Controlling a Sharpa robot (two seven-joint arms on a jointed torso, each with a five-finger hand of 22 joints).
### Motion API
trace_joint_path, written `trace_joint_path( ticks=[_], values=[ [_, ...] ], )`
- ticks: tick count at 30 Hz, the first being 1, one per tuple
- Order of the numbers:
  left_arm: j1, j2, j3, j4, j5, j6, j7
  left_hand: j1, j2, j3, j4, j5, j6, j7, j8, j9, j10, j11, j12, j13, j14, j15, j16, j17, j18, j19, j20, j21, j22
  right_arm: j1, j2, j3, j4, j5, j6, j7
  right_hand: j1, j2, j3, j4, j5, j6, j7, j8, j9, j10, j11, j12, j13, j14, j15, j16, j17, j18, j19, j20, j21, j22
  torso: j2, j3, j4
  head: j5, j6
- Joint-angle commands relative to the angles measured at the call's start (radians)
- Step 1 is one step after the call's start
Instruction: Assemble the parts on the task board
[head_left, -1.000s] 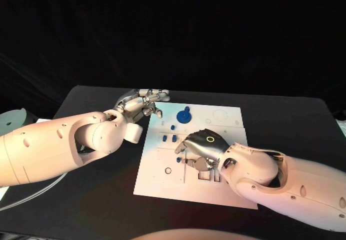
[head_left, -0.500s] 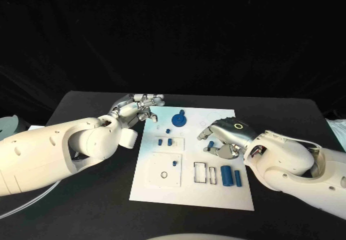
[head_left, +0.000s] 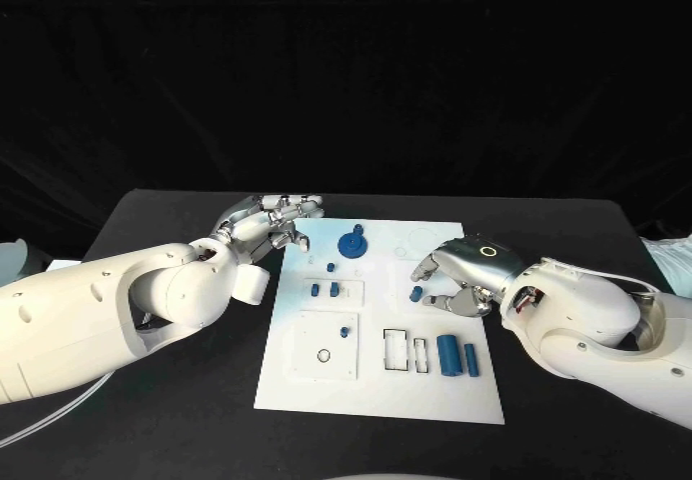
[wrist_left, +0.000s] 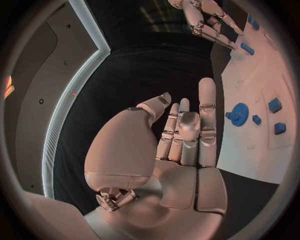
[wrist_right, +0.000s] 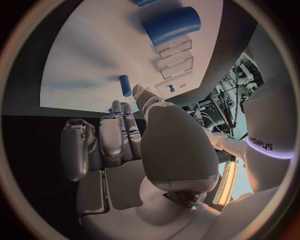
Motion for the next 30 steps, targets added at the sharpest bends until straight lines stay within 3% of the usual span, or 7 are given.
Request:
trace_joint_path(
  ticks=[1, 9, 15, 30],
  values=[
    [0.000, 0.001, 0.000, 0.001, 0.003, 0.023, 0.004, 0.000, 0.010, -0.008, -0.001, -0.003, -0.006, 0.002, 0.005, 0.000, -0.008, -0.002, 0.004, 0.002, -0.007, 0.002, -0.002, -0.002, 0.018, 0.000, 0.009, -0.004, -0.002, 0.000, 0.012, 0.000, -0.009, -0.021, 0.033, -0.009, 0.007, -0.003, -0.006, 0.001, 0.004, -0.003, -0.001, -0.001, 0.000, 0.002, -0.013, -0.002, -0.001, 0.028, -0.008, -0.007, -0.002, 0.005, 0.013, -0.007, -0.002, 0.014, 0.001, -0.0005, 0.0029, 0.000, 0.000],
    [0.000, -0.001, 0.000, 0.003, 0.003, 0.024, 0.002, 0.000, 0.010, -0.008, -0.001, -0.003, -0.006, 0.002, 0.005, 0.000, -0.008, -0.002, 0.004, 0.002, -0.007, 0.002, -0.002, -0.002, 0.018, 0.000, 0.009, -0.004, -0.002, -0.003, 0.046, -0.002, -0.045, -0.021, 0.058, -0.003, 0.020, 0.025, 0.008, 0.006, 0.004, 0.012, 0.003, 0.003, 0.003, 0.034, -0.023, 0.006, 0.001, 0.029, -0.017, -0.010, -0.009, 0.004, 0.017, -0.017, 0.001, 0.019, 0.002, -0.0013, 0.0033, 0.000, -0.004],
    [0.000, -0.004, 0.000, 0.004, 0.003, 0.023, 0.001, 0.000, 0.010, -0.008, -0.001, -0.003, -0.006, 0.002, 0.005, 0.000, -0.008, -0.002, 0.004, 0.002, -0.007, 0.002, -0.002, -0.002, 0.018, 0.000, 0.009, -0.004, -0.002, -0.005, 0.058, -0.003, -0.056, -0.020, 0.074, 0.006, 0.029, 0.044, 0.029, 0.011, 0.004, 0.049, 0.004, 0.013, 0.011, 0.093, -0.028, 0.011, 0.002, 0.032, -0.021, -0.006, -0.008, 0.001, 0.023, -0.022, 0.010, 0.030, 0.001, -0.0014, 0.0001, 0.003, -0.008],
    [0.000, -0.006, 0.000, 0.006, 0.003, 0.023, -0.001, 0.000, 0.010, -0.008, -0.001, -0.003, -0.006, 0.002, 0.005, 0.000, -0.008, -0.002, 0.004, 0.002, -0.007, 0.002, -0.002, -0.002, 0.018, 0.000, 0.009, -0.004, -0.002, -0.007, 0.072, -0.004, -0.070, -0.028, 0.113, 0.002, 0.038, 0.054, 0.051, 0.009, 0.005, 0.083, 0.004, 0.015, 0.018, 0.137, -0.036, -0.007, 0.001, 0.036, -0.028, 0.002, -0.001, -0.002, 0.030, -0.028, 0.020, 0.044, 0.000, -0.0003, 0.0012, 0.000, -0.013]
  ],
)
